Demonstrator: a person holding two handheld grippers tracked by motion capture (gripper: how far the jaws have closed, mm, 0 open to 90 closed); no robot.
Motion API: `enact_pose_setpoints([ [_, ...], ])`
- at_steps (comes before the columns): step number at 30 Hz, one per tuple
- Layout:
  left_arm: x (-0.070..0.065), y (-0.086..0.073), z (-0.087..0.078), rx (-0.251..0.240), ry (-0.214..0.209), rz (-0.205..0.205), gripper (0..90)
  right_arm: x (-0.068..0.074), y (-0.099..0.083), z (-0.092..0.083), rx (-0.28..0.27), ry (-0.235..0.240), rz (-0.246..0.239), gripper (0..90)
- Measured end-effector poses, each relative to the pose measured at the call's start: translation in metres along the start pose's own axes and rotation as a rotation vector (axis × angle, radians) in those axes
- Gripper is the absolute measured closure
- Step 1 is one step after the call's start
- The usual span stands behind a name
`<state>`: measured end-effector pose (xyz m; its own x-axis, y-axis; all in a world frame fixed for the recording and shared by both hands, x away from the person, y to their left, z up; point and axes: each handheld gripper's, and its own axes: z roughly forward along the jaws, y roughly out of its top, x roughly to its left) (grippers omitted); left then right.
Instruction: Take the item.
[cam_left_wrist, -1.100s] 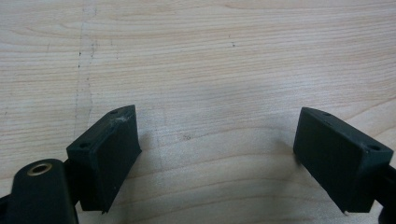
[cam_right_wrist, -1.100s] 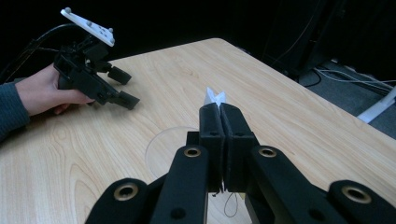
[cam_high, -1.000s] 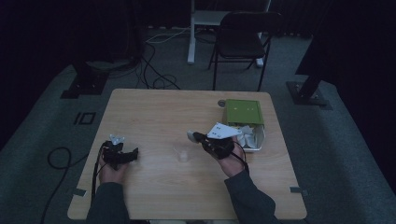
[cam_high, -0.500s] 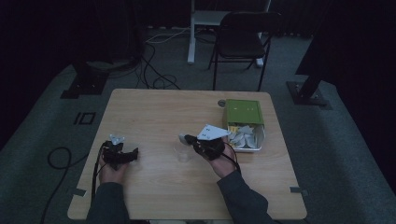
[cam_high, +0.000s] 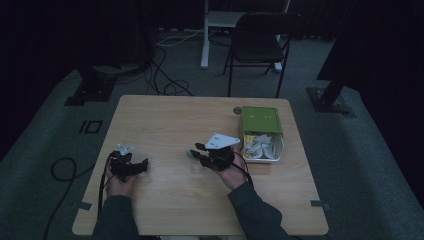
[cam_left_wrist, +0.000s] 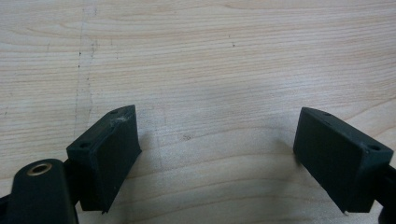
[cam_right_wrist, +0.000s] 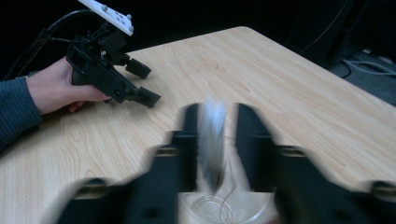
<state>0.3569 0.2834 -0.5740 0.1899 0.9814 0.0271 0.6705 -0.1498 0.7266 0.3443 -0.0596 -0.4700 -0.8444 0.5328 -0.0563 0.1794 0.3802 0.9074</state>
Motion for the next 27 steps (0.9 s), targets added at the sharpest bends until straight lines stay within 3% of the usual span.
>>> enact_pose_setpoints([
  [3, 0.000, 0.000, 0.000, -0.001, 0.000, -0.002, 15.1, -0.002, -0.001, -0.007, -0.009, -0.028, 0.010, 57.7],
  [8, 0.000, 0.000, 0.000, -0.001, 0.000, -0.001, 15.1, -0.006, -0.007, -0.021, -0.006, -0.050, 0.018, 53.6],
  [20, 0.000, 0.000, 0.000, -0.001, 0.001, 0.000, 15.2, -0.020, -0.038, -0.061, 0.032, -0.104, 0.045, 53.9],
  [27, 0.000, 0.000, 0.000, -0.001, 0.001, 0.000, 15.1, -0.027, -0.050, -0.076, 0.038, -0.131, 0.064, 54.2],
])
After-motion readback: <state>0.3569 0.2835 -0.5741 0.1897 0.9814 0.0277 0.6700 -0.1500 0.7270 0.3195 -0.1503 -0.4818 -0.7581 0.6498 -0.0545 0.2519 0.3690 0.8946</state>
